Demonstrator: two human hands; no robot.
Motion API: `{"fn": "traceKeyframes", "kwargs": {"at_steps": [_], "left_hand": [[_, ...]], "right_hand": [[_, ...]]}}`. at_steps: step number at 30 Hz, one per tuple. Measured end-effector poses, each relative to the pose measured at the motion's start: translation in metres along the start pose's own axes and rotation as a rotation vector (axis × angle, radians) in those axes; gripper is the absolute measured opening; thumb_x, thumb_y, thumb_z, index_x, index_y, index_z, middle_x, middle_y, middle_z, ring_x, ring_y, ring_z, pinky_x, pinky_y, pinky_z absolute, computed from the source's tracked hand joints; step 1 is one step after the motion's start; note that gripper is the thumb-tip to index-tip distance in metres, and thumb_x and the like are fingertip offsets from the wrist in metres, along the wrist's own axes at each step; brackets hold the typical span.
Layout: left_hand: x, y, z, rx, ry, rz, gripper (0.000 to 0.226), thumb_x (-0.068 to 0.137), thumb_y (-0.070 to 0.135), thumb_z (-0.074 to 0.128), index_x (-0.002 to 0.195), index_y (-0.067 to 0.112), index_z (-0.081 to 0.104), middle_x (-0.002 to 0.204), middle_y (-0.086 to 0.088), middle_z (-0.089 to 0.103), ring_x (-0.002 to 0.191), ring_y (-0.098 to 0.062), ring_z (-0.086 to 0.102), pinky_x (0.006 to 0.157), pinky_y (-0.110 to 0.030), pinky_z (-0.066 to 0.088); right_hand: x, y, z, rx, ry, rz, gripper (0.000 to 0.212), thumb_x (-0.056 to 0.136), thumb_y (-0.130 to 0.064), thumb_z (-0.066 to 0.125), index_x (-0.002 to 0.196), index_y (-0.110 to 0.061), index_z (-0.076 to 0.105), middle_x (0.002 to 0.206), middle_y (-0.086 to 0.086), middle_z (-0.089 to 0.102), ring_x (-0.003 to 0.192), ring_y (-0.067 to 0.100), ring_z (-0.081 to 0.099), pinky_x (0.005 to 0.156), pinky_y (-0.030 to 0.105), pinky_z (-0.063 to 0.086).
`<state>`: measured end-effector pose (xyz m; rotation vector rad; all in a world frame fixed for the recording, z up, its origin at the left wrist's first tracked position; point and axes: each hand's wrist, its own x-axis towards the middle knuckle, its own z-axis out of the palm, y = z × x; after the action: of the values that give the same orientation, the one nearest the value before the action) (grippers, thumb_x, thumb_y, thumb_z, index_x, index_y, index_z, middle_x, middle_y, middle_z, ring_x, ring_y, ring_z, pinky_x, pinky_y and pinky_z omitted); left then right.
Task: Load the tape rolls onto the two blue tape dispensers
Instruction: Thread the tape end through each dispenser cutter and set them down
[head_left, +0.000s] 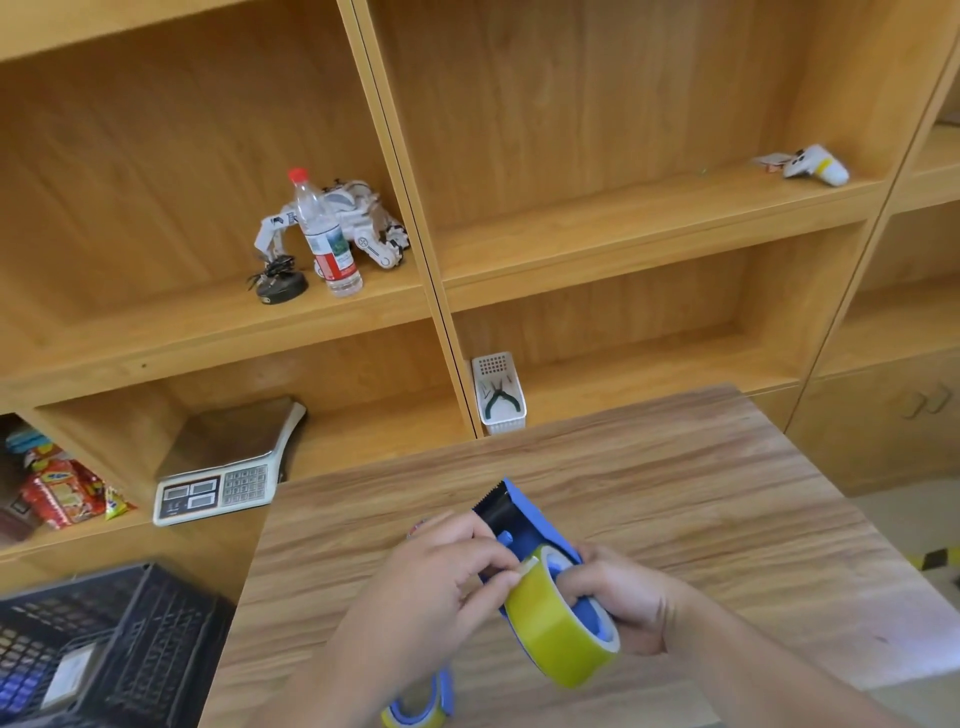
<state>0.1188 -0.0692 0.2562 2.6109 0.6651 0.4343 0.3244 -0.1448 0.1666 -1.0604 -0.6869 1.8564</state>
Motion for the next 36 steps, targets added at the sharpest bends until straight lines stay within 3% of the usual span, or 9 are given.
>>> {"fn": "traceKeyframes", "kwargs": {"at_steps": [5, 8, 12, 15, 21, 27, 30, 33, 36], "left_hand": [[0.021, 0.002, -0.015, 0.089, -0.136, 0.060, 0.019, 0.096, 0.042, 0.056, 0.092, 0.033, 0.072, 0.091, 0.018, 0.055, 0.091, 0.004, 0.050, 0.077, -0.012, 0.040], [0.037, 0.005, -0.025, 0.095, -0.208, 0.061, 0.014, 0.096, 0.036, 0.063, 0.093, 0.031, 0.075, 0.088, 0.021, 0.054, 0.090, 0.007, 0.050, 0.076, -0.009, 0.037], [0.059, 0.008, -0.033, 0.123, -0.264, 0.078, 0.014, 0.095, 0.036, 0.066, 0.094, 0.029, 0.077, 0.090, 0.017, 0.060, 0.090, 0.000, 0.054, 0.081, -0.019, 0.045], [0.070, 0.009, -0.036, 0.095, -0.292, 0.051, 0.014, 0.095, 0.034, 0.067, 0.093, 0.027, 0.079, 0.094, 0.014, 0.064, 0.088, 0.001, 0.055, 0.075, -0.014, 0.042], [0.072, 0.001, -0.031, -0.063, -0.230, -0.074, 0.009, 0.091, 0.034, 0.072, 0.087, 0.030, 0.079, 0.091, 0.013, 0.066, 0.077, -0.005, 0.062, 0.069, -0.028, 0.053], [0.071, -0.012, -0.037, -0.107, -0.131, -0.182, 0.012, 0.088, 0.034, 0.076, 0.077, 0.029, 0.079, 0.082, 0.008, 0.067, 0.068, -0.003, 0.056, 0.062, -0.014, 0.043], [0.071, -0.019, -0.040, -0.109, -0.124, -0.241, 0.013, 0.087, 0.036, 0.077, 0.075, 0.030, 0.078, 0.080, 0.008, 0.068, 0.064, -0.002, 0.054, 0.059, -0.014, 0.041], [0.071, -0.024, -0.042, -0.115, -0.107, -0.287, 0.014, 0.086, 0.037, 0.077, 0.073, 0.032, 0.077, 0.079, 0.008, 0.071, 0.063, -0.002, 0.055, 0.059, -0.015, 0.043], [0.073, -0.031, -0.048, -0.123, -0.100, -0.345, 0.013, 0.086, 0.039, 0.076, 0.076, 0.030, 0.078, 0.079, 0.005, 0.075, 0.065, -0.009, 0.062, 0.064, -0.029, 0.050]], "right_hand": [[-0.005, 0.003, 0.009, 0.025, -0.037, 0.030, 0.032, 0.081, 0.013, 0.049, 0.105, 0.005, 0.068, 0.075, 0.010, 0.073, 0.064, 0.018, 0.071, 0.057, 0.024, 0.055], [-0.006, 0.002, 0.015, 0.055, -0.043, 0.040, 0.029, 0.077, 0.005, 0.057, 0.103, 0.001, 0.070, 0.075, 0.008, 0.075, 0.063, 0.016, 0.072, 0.056, 0.024, 0.056], [-0.006, 0.000, 0.019, 0.045, -0.050, 0.055, 0.031, 0.078, 0.001, 0.060, 0.109, 0.000, 0.067, 0.076, 0.007, 0.074, 0.063, 0.015, 0.071, 0.056, 0.025, 0.055], [-0.008, 0.002, 0.018, 0.074, -0.042, 0.032, 0.026, 0.079, 0.004, 0.058, 0.104, 0.000, 0.067, 0.072, 0.006, 0.072, 0.059, 0.014, 0.070, 0.053, 0.025, 0.055], [-0.013, 0.010, 0.009, 0.118, 0.024, -0.006, 0.023, 0.073, 0.001, 0.062, 0.093, -0.002, 0.073, 0.066, 0.008, 0.068, 0.053, 0.017, 0.065, 0.052, 0.025, 0.052], [-0.012, 0.019, 0.002, 0.121, 0.107, -0.026, 0.031, 0.086, 0.014, 0.048, 0.101, 0.011, 0.074, 0.078, 0.018, 0.073, 0.064, 0.025, 0.072, 0.058, 0.029, 0.057], [-0.008, 0.019, -0.002, 0.062, 0.130, -0.012, 0.046, 0.070, 0.007, 0.055, 0.114, 0.019, 0.062, 0.093, 0.022, 0.066, 0.076, 0.030, 0.068, 0.068, 0.032, 0.056], [-0.008, 0.016, -0.004, -0.010, 0.104, 0.004, 0.042, 0.066, 0.003, 0.056, 0.106, 0.008, 0.069, 0.091, 0.019, 0.063, 0.074, 0.028, 0.065, 0.068, 0.031, 0.051], [-0.010, 0.015, -0.008, -0.093, 0.085, 0.000, 0.035, 0.064, 0.002, 0.058, 0.096, -0.001, 0.072, 0.081, 0.015, 0.069, 0.071, 0.025, 0.067, 0.067, 0.029, 0.052]]}}
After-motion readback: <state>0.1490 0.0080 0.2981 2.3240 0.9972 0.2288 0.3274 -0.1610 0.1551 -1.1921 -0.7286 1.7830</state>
